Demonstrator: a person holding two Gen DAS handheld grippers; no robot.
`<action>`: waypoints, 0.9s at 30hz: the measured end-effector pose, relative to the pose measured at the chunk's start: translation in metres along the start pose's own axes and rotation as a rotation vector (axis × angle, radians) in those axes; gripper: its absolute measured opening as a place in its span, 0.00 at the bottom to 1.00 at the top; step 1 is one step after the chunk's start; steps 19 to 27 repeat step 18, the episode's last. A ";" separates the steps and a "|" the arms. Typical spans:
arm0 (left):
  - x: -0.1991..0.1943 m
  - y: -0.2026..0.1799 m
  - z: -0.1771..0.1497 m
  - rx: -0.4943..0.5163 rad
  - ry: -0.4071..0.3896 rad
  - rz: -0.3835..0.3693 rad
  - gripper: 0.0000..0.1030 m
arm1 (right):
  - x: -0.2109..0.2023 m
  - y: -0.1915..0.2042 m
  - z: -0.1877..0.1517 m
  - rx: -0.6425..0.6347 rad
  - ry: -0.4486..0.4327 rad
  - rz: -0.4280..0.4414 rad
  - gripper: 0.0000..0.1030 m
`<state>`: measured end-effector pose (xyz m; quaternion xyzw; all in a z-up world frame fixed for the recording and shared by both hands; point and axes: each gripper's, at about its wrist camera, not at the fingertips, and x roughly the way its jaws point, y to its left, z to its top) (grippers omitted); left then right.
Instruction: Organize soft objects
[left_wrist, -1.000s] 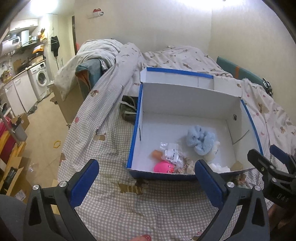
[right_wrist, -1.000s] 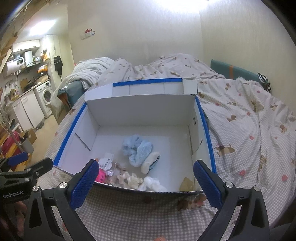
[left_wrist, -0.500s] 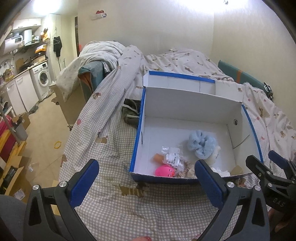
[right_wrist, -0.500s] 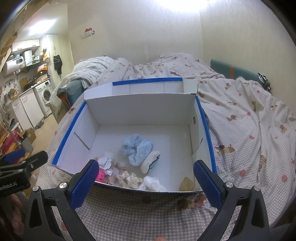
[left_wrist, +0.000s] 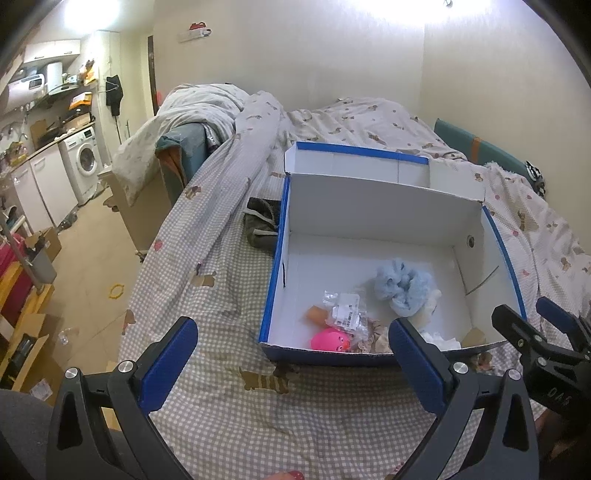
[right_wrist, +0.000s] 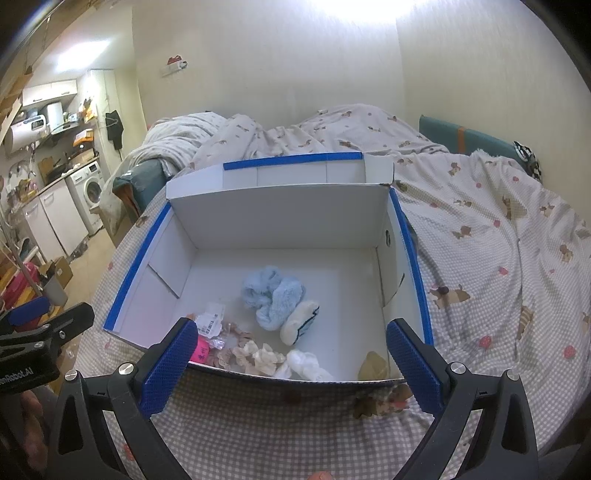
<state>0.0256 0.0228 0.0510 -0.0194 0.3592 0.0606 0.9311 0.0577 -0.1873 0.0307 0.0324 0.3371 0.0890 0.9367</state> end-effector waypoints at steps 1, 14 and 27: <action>0.000 0.000 0.000 0.001 0.001 0.001 1.00 | 0.000 0.000 0.000 0.004 0.001 0.001 1.00; 0.002 -0.001 -0.001 -0.001 0.007 -0.001 1.00 | 0.001 -0.002 -0.002 0.015 0.007 0.007 1.00; 0.003 -0.001 -0.001 -0.006 0.005 0.008 1.00 | 0.001 -0.001 -0.001 0.010 0.011 0.008 1.00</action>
